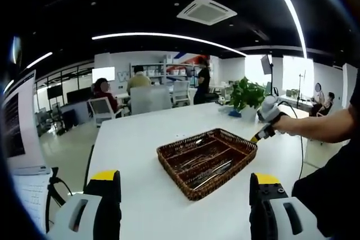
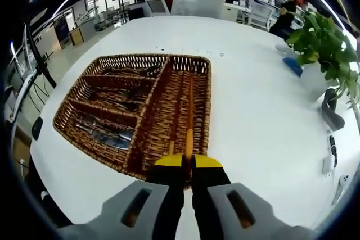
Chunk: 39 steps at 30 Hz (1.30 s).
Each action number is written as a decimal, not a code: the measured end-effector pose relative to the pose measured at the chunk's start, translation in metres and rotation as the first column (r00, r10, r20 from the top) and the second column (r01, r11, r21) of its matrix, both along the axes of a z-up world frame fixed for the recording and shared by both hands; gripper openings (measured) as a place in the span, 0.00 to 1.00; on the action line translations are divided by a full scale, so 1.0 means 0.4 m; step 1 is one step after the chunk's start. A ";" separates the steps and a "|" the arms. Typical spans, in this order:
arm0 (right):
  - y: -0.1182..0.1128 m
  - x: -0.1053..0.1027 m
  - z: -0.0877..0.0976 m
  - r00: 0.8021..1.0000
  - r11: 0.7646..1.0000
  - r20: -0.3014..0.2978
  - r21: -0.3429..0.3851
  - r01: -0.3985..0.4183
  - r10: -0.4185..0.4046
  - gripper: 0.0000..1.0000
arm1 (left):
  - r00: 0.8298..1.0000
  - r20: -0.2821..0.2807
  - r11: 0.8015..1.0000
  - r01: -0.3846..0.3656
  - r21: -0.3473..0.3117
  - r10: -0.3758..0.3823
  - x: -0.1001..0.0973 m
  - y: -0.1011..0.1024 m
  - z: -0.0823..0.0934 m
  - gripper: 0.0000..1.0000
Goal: Arrange the knives, forks, and spoons in their matching storage slots by inserting each utensil handle-first until every utensil is classified and aligned in the correct compartment
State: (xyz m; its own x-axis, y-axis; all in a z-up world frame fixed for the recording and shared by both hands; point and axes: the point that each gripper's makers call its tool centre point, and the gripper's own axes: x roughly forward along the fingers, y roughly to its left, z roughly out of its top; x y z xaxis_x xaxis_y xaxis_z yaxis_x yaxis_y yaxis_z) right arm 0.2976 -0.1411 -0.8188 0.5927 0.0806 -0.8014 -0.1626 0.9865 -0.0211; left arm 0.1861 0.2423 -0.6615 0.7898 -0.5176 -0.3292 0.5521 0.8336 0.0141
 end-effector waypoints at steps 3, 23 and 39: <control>0.006 -0.004 -0.016 1.000 1.000 -0.021 -0.022 -0.017 0.017 0.00 | 1.000 -0.002 1.000 0.002 0.001 -0.002 -0.001 -0.002 -0.002 0.99; 0.048 0.013 -0.098 0.994 0.999 -0.105 0.039 -0.018 0.022 0.01 | 1.000 -0.006 1.000 -0.005 0.009 0.005 -0.002 0.004 -0.004 0.99; 0.054 0.000 -0.105 0.992 0.995 -0.101 0.073 -0.068 0.075 0.02 | 1.000 -0.013 1.000 -0.009 0.025 0.009 -0.006 0.011 -0.006 0.99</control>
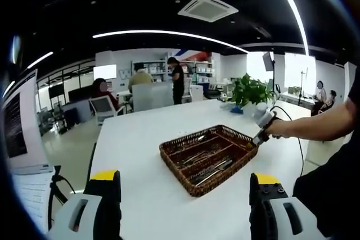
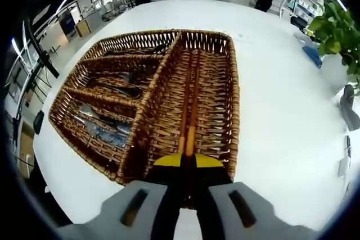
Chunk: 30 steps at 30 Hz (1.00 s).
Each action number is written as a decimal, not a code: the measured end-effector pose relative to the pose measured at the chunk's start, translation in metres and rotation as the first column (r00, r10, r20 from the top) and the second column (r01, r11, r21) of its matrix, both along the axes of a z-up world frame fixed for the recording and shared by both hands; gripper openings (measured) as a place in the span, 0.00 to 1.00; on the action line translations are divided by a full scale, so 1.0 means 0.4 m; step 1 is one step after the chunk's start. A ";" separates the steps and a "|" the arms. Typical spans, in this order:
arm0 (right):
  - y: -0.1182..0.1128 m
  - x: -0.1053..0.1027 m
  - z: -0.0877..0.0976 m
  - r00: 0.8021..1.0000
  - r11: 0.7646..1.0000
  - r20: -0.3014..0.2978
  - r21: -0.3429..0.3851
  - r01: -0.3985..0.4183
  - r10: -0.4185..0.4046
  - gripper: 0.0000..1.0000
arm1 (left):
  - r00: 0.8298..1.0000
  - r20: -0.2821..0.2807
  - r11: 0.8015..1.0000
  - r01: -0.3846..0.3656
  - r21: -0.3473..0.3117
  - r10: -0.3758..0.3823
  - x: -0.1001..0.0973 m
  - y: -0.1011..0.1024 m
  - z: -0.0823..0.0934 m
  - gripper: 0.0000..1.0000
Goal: Arrange the knives, forks, and spoons in their matching storage slots by inserting each utensil handle-first until every utensil is classified and aligned in the correct compartment
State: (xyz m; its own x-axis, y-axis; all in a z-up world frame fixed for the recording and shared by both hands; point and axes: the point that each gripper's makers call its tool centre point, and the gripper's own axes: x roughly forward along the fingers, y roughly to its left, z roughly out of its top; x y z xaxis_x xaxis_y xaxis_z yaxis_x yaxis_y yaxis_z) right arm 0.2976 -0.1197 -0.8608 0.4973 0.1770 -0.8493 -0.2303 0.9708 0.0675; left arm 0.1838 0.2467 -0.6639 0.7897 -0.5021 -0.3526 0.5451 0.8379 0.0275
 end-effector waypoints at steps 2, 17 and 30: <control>0.002 -0.003 0.002 1.000 1.000 -0.001 0.006 -0.019 0.019 0.02 | 1.000 0.004 1.000 0.005 -0.001 -0.005 0.002 -0.007 0.006 0.99; 0.021 0.055 0.180 0.943 0.975 0.256 0.012 -0.222 0.211 0.47 | 0.999 0.013 0.999 0.033 -0.002 -0.033 0.009 -0.039 0.025 0.99; 0.045 0.046 0.334 0.779 0.906 0.519 0.024 -0.423 0.351 0.99 | 1.000 -0.006 0.999 0.021 -0.039 -0.021 0.015 -0.051 0.025 1.00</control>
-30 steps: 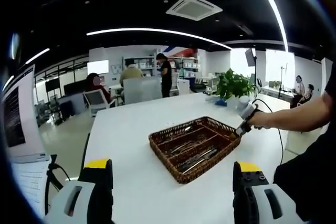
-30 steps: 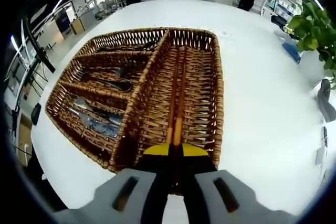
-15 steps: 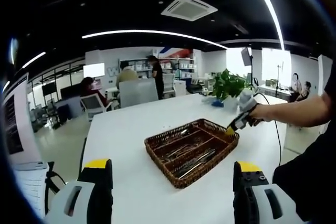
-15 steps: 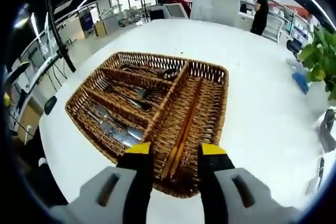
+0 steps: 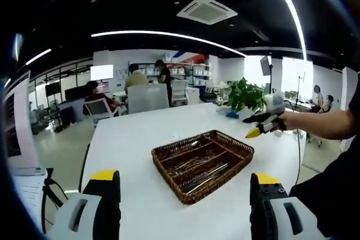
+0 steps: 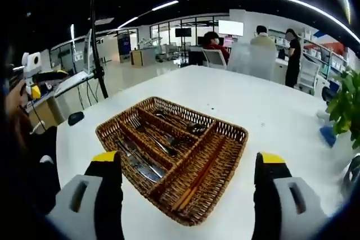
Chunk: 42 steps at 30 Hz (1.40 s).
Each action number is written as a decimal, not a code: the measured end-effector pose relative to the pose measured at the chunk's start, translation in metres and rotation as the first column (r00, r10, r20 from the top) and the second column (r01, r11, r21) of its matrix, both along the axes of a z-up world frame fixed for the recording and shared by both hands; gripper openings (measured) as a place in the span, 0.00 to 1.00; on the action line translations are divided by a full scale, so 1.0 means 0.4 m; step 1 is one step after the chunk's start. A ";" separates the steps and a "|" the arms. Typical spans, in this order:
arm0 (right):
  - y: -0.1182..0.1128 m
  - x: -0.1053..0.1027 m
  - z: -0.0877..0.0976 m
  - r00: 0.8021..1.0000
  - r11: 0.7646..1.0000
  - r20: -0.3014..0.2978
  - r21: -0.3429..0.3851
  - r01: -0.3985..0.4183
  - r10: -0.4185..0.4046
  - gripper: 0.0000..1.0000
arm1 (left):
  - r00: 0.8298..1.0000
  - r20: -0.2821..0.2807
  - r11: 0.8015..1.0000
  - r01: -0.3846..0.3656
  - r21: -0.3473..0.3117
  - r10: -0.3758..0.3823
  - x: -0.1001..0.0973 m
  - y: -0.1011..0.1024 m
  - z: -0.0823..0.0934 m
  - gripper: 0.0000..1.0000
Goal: Arrange the knives, forks, and spoons in their matching storage slots by inserting each utensil handle-first until every utensil is classified and aligned in the correct compartment
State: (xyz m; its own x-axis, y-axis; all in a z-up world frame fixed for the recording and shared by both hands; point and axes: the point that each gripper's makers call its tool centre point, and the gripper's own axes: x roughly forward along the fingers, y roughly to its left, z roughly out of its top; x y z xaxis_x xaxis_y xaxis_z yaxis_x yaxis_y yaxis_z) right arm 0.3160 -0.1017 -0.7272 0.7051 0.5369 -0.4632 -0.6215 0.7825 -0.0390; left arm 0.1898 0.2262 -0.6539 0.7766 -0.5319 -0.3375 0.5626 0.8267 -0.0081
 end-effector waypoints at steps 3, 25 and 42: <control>-0.011 -0.030 -0.003 1.000 0.999 -0.005 -0.044 -0.006 0.006 0.99 | 1.000 -0.003 1.000 0.010 0.013 -0.009 -0.003 -0.005 -0.002 1.00; -0.008 -0.163 0.104 0.998 0.999 0.057 0.017 -0.037 0.036 0.99 | 0.999 -0.002 0.999 0.035 0.021 -0.035 -0.019 -0.037 -0.004 1.00; -0.055 -0.283 0.114 0.999 1.000 0.046 0.025 0.010 -0.011 0.99 | 0.999 -0.023 0.998 0.042 0.048 -0.041 -0.046 -0.046 -0.030 1.00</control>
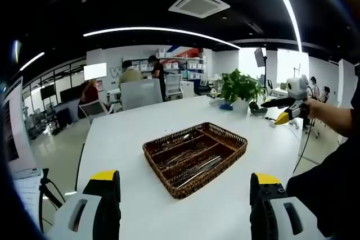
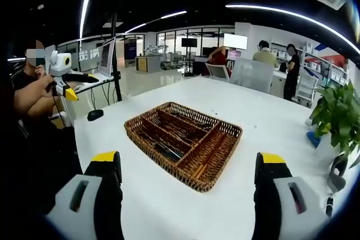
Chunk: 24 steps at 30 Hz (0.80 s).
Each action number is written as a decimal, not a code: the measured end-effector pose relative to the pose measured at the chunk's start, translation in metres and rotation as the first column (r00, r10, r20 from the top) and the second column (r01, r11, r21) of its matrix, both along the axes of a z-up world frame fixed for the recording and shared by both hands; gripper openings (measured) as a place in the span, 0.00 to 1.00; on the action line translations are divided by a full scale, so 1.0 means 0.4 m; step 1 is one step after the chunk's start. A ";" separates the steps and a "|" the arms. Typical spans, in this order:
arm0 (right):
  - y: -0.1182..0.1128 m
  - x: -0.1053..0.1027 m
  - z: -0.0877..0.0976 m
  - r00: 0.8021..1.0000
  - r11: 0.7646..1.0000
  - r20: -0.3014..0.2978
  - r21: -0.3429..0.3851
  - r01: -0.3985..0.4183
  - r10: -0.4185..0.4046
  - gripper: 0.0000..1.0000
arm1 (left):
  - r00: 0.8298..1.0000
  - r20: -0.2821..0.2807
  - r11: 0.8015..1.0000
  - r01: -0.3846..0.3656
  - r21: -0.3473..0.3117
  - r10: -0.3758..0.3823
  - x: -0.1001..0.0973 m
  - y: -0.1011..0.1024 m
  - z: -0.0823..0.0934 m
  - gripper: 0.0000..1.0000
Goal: Arrange the knives, forks, and spoons in their matching storage slots by inserting each utensil handle-first until every utensil is classified and aligned in the correct compartment
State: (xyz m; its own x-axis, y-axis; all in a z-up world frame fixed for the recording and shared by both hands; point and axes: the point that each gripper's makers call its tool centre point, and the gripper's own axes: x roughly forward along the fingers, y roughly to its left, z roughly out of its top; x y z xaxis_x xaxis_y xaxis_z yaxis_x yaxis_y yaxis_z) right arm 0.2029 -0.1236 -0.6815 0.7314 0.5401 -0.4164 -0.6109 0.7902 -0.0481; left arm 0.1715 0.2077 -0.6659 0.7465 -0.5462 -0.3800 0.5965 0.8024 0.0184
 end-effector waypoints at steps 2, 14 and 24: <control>-0.002 -0.010 0.015 1.000 1.000 0.010 0.002 0.000 0.000 0.99 | 1.000 0.002 1.000 0.000 -0.006 0.000 -0.003 0.003 0.006 1.00; -0.021 -0.016 0.033 1.000 1.000 0.016 0.005 0.015 -0.015 0.99 | 1.000 0.009 1.000 -0.004 -0.012 0.004 -0.002 0.009 0.022 1.00; -0.024 -0.010 0.036 1.000 1.000 0.017 0.009 0.018 -0.019 0.99 | 1.000 0.006 1.000 -0.004 -0.004 0.004 -0.002 0.011 0.023 1.00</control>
State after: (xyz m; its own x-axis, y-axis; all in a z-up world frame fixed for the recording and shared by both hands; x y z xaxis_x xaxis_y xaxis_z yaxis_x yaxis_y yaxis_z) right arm 0.1989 -0.1333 -0.6669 0.7483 0.5301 -0.3987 -0.5954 0.8018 -0.0514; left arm 0.1707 0.2122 -0.6566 0.7509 -0.5448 -0.3733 0.5932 0.8048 0.0188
